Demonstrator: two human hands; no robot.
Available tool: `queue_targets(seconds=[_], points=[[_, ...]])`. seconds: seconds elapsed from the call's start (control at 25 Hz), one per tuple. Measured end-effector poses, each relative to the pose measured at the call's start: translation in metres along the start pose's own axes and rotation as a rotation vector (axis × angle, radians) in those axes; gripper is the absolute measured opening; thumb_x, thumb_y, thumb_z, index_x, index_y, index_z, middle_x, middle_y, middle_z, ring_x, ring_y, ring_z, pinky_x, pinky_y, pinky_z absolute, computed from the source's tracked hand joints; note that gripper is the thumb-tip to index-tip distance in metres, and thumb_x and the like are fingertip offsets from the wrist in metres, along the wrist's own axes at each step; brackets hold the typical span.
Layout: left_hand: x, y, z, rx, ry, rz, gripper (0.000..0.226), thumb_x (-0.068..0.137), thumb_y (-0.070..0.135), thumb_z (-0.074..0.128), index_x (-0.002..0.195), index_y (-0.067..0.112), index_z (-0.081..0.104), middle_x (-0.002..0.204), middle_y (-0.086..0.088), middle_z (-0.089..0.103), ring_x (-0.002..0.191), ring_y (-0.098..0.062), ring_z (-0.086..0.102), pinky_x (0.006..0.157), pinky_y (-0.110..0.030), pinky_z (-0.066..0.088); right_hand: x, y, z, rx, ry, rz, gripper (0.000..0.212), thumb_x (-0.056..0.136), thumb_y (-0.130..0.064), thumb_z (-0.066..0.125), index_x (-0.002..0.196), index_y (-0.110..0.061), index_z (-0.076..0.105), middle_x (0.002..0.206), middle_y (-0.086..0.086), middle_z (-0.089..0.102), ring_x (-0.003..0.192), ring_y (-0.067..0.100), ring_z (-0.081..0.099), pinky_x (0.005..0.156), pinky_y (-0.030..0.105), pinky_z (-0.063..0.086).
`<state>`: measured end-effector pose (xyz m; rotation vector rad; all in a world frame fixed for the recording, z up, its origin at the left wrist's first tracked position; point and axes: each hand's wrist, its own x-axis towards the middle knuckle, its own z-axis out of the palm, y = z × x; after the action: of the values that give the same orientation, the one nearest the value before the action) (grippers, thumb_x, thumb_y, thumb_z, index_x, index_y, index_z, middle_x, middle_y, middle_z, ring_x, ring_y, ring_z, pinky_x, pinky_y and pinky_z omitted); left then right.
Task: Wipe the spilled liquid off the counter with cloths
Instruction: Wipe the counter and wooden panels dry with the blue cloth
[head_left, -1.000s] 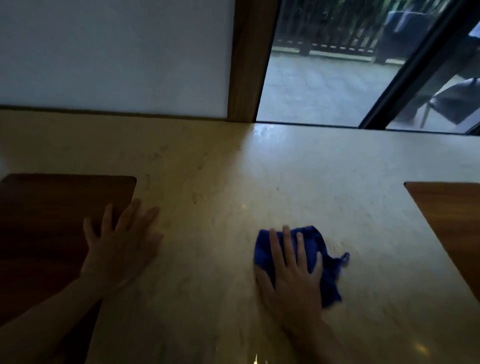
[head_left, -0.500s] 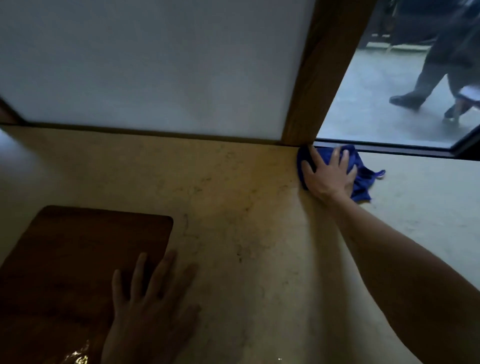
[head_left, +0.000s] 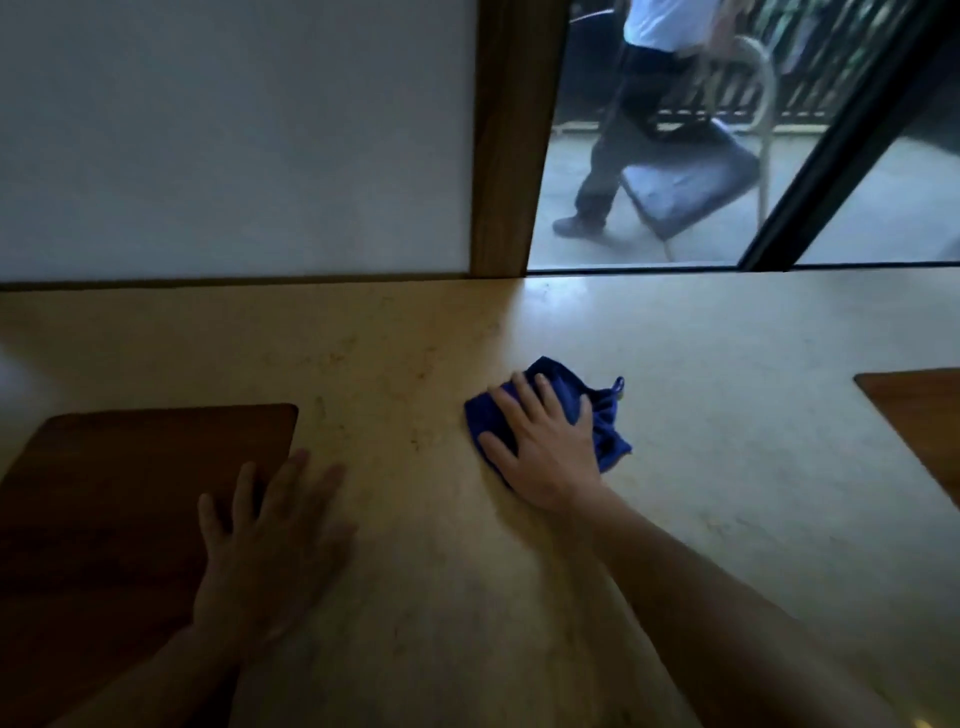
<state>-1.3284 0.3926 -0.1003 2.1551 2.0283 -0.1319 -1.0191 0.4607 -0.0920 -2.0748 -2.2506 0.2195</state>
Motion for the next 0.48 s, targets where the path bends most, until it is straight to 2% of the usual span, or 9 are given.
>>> queue_targets(seconds=[0.16,0.32,0.4,0.48], points=[[-0.007,0.003,0.0,-0.05,0.004,0.022,0.068,0.084,0.079,0.0,0.145,0.057,-0.02,0.166,0.011,-0.01,0.151,-0.035,-0.006,0.116,-0.066,0.003,-0.17,-0.017,0.014,0.001,0.032,0.041,0.063,0.094,-0.071,0.012,0.152,-0.046,0.015,0.164,-0.012,0.0,0.151,0.018,-0.004,0.115,0.063,-0.007],[-0.066,-0.007,0.002,-0.063,-0.062,0.102,0.065,0.094,0.068,0.013,0.153,0.046,-0.003,0.166,0.007,-0.005,0.152,-0.028,-0.006,0.119,-0.06,0.002,-0.352,-0.037,0.037,-0.073,0.084,0.195,0.063,0.091,-0.075,0.025,0.148,-0.049,0.03,0.16,-0.011,0.027,0.148,0.016,0.016,0.108,0.058,0.014],[-0.097,-0.025,0.003,-0.049,-0.043,0.125,0.064,0.096,0.065,0.016,0.155,0.043,0.007,0.166,0.005,0.0,0.152,-0.025,-0.002,0.12,-0.058,0.005,-0.411,-0.056,0.044,-0.028,0.074,0.322,0.064,0.087,-0.077,0.026,0.144,-0.048,0.037,0.16,-0.017,0.025,0.15,0.01,0.007,0.107,0.053,0.015],[-0.109,-0.051,-0.002,-0.03,-0.014,0.136,0.063,0.097,0.063,0.018,0.155,0.039,0.014,0.166,0.003,0.005,0.152,-0.025,0.003,0.12,-0.057,0.009,-0.441,-0.082,0.051,0.057,0.073,0.396,0.063,0.089,-0.074,0.021,0.14,-0.044,0.042,0.162,-0.02,0.008,0.15,0.007,-0.004,0.112,0.046,0.007]])
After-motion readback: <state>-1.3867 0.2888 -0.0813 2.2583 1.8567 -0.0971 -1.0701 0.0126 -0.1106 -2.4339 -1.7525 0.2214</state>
